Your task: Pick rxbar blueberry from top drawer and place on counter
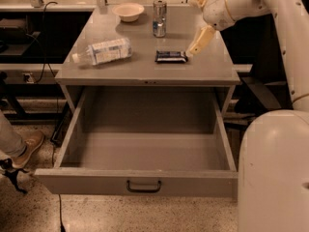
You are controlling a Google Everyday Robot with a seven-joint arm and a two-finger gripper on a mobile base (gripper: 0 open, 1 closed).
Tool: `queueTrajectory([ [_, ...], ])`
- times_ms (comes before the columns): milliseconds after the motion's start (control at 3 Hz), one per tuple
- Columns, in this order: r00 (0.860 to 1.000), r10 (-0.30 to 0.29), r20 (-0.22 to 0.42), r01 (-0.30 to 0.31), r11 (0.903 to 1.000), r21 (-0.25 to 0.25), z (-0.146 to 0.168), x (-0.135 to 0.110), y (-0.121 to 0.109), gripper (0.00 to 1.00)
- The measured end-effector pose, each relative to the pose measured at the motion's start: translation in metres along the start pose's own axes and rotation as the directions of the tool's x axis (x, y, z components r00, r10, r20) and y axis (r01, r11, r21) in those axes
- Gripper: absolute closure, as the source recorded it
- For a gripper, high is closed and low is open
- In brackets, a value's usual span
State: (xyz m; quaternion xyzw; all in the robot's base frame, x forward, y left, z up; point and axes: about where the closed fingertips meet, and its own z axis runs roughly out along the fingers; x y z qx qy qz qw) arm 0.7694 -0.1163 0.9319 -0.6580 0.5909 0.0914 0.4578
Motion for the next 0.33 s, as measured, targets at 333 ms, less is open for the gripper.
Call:
queueTrajectory([
  [333,0.999,0.038,0.01,-0.038,0.9984,0.042,-0.0316,0.0131,0.0061,0.0],
])
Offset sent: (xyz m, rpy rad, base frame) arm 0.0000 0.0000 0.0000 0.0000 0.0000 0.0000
